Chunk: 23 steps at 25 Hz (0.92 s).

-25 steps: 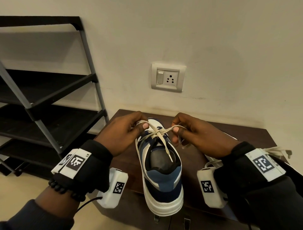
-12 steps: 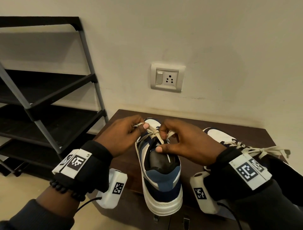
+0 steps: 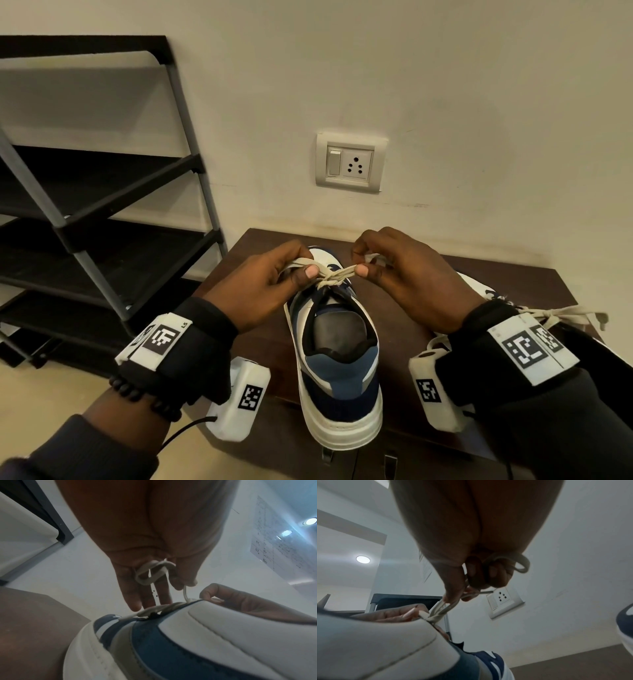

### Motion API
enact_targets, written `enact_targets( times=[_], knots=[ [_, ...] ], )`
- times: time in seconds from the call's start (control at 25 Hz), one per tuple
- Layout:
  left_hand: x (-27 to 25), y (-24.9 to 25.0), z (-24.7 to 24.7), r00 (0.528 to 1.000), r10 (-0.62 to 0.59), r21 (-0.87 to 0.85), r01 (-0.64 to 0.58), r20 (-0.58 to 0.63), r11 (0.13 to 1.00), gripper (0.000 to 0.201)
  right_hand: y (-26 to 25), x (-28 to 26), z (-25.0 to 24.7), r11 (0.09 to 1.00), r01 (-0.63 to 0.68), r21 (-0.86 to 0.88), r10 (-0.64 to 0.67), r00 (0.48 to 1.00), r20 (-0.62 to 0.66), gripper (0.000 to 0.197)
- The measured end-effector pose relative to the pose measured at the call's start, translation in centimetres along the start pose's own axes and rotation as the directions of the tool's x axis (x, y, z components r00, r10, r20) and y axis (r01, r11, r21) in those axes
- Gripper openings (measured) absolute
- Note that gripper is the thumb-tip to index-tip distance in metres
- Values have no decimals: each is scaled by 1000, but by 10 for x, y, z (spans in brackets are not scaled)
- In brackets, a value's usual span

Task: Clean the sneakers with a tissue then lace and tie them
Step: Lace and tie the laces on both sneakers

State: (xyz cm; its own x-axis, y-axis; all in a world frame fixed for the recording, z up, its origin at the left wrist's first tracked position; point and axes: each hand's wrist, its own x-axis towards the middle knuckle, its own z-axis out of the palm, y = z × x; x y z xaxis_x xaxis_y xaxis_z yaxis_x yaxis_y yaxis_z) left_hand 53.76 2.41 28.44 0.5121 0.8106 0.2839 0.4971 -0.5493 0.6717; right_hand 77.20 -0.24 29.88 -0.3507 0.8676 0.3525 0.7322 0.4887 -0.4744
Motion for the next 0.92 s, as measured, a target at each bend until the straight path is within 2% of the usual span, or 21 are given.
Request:
enact_targets(
  times=[0.08, 0.16, 0.32, 0.4, 0.52, 0.64, 0.76, 0.84, 0.92],
  knots=[
    [1, 1, 1, 1000, 13, -30, -14, -19, 999, 17, 1, -1, -3, 1000, 10, 5, -10, 1000, 9, 5],
    [3, 3, 1, 999, -6, -131, 1, -37, 991, 17, 1, -1, -5, 1000, 12, 16, -12, 1000, 21, 8],
    [5, 1, 1, 996, -74, -248, 58, -56, 967, 16, -3, -1, -3, 999, 34, 33, -32, 999, -36, 7],
    [5, -1, 2, 994, -79, -199, 63, -72, 978, 16, -3, -2, -1, 1000, 10, 11, -9, 1000, -23, 8],
    [7, -2, 7, 989, -123, -95, 115, -87, 989, 21, 6, -2, 0, 990, -50, -130, 63, 993, 100, 12],
    [6, -1, 5, 985, -120, 7, 122, -121, 992, 30, 15, -3, 1, 961, -56, -272, 115, 972, 205, 21],
    [2, -3, 4, 987, -138, -33, 135, -77, 990, 27, 16, -4, 2, 968, -59, -245, 110, 973, 200, 22],
    [-1, -7, 3, 993, -103, -41, 100, -65, 994, 22, 13, -2, 2, 974, -53, -220, 95, 978, 184, 22],
    [-2, -11, 3, 996, -66, -35, 65, -53, 997, 25, 11, -1, 2, 981, -54, -187, 88, 981, 175, 24]
  ],
)
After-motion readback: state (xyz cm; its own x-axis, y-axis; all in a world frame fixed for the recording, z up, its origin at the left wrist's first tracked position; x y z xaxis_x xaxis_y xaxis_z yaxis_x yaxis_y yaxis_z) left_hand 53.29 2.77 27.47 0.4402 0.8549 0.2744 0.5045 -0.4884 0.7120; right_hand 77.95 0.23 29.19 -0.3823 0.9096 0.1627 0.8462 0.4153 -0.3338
